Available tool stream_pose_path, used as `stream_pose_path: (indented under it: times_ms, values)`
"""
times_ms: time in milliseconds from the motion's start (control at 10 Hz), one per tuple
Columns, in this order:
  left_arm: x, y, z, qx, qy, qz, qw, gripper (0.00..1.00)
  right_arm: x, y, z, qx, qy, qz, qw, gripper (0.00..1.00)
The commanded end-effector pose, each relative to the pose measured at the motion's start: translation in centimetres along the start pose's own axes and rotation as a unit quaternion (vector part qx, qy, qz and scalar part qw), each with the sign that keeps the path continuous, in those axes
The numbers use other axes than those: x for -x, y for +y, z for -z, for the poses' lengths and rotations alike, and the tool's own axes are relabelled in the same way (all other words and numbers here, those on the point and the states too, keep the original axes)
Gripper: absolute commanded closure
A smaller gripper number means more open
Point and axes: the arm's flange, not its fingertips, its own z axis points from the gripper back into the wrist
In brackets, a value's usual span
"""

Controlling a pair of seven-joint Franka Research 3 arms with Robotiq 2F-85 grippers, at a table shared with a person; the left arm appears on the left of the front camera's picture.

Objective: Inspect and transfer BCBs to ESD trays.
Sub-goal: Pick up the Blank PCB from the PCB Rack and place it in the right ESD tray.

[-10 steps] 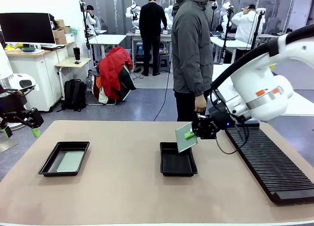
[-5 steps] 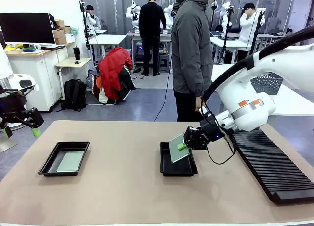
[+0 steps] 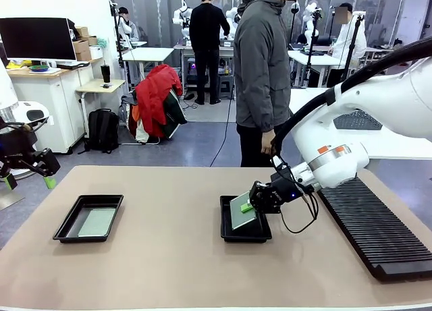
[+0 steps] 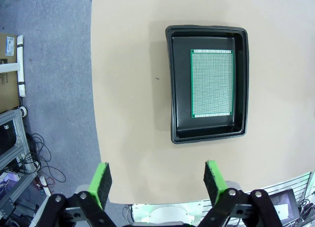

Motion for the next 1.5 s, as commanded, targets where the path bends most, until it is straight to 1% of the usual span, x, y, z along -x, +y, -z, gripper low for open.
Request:
stream_pose_path:
  times_ms: [0, 600, 700, 800, 1400]
  values:
    - [0.1, 0.1, 0.1, 0.001, 0.000, 0.003, 1.000, 0.00, -0.2, -0.2, 1.5, 0.001, -0.015, -0.007, 1.000, 0.97]
    - [0.1, 0.1, 0.1, 0.001, 0.000, 0.003, 1.000, 0.00, -0.8, -0.6, 2.5, 0.019, -0.009, 0.016, 1.000, 0.97]
    - [0.1, 0.1, 0.1, 0.001, 0.000, 0.003, 1.000, 0.00, -0.8, -0.7, 2.4, 0.015, -0.012, 0.017, 1.000, 0.97]
    - [0.1, 0.1, 0.1, 0.001, 0.000, 0.003, 1.000, 0.00, -0.4, -0.8, 1.7, 0.012, 0.002, 0.006, 1.000, 0.97]
    - [0.1, 0.1, 0.1, 0.001, 0.000, 0.003, 1.000, 0.00, -0.6, -0.7, 1.7, 0.011, 0.002, 0.006, 1.000, 0.97]
